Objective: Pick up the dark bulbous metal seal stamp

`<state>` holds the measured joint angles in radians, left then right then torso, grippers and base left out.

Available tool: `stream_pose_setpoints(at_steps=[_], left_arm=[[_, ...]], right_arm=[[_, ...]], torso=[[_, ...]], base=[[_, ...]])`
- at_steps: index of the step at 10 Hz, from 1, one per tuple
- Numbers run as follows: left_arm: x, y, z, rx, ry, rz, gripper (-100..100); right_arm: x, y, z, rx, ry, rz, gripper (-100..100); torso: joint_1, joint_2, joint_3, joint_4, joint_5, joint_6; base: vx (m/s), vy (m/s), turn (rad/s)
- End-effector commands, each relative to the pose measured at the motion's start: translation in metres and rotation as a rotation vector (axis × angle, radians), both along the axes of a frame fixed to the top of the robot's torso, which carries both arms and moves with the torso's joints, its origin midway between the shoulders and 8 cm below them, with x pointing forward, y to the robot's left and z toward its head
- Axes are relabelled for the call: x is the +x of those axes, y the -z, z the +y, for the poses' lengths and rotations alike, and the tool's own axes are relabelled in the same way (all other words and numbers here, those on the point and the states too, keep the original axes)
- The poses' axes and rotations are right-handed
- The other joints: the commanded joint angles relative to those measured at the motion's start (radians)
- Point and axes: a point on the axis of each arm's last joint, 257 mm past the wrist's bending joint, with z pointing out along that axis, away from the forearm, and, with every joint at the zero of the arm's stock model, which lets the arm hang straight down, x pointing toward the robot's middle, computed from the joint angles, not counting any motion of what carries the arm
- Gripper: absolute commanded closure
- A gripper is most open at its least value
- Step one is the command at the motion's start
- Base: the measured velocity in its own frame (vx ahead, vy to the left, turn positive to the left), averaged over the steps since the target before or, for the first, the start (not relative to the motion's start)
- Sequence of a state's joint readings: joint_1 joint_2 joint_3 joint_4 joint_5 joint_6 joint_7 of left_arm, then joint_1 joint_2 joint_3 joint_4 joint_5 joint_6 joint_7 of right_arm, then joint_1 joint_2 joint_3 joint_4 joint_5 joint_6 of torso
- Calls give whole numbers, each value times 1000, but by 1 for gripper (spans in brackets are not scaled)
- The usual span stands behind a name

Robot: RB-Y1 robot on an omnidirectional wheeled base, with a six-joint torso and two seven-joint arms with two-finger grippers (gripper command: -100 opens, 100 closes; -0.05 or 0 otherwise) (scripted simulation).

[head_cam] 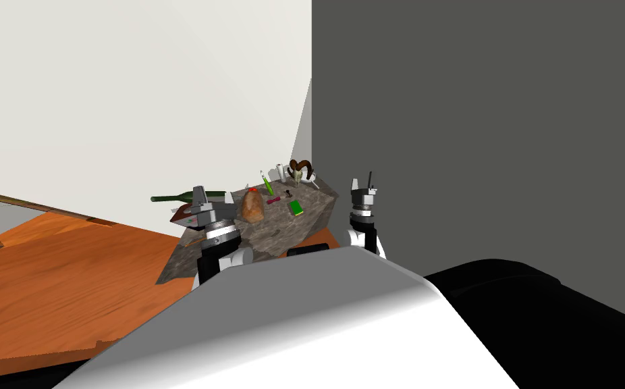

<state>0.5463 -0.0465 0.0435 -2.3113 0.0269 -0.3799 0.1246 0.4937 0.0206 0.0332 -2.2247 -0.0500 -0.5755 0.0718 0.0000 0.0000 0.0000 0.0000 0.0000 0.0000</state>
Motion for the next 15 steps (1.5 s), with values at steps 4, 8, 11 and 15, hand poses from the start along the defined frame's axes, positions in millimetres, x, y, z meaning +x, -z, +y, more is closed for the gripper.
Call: stream_pose_setpoints(at_steps=[4,8,11,15], left_arm=[[9,2,-5,91,50,28,-100],[22,7,-3,169,86,67,-100],[33,13,3,220,103,104,-100],[47,21,14,274,115,153,-100]], right_arm=[[0,0,0,0,0,0,0],[0,0,0,0,0,0,0],[0,0,0,0,0,0,0],[0,0,0,0,0,0,0]], torso=[[-1,1,0,0,0,0],[-1,1,0,0,0,0],[-1,1,0,0,0,0],[-1,1,0,0,0,0]], base=[[-9,-14,-12],[-12,-18,-27],[-12,-24,-47],[-12,-22,-59]])
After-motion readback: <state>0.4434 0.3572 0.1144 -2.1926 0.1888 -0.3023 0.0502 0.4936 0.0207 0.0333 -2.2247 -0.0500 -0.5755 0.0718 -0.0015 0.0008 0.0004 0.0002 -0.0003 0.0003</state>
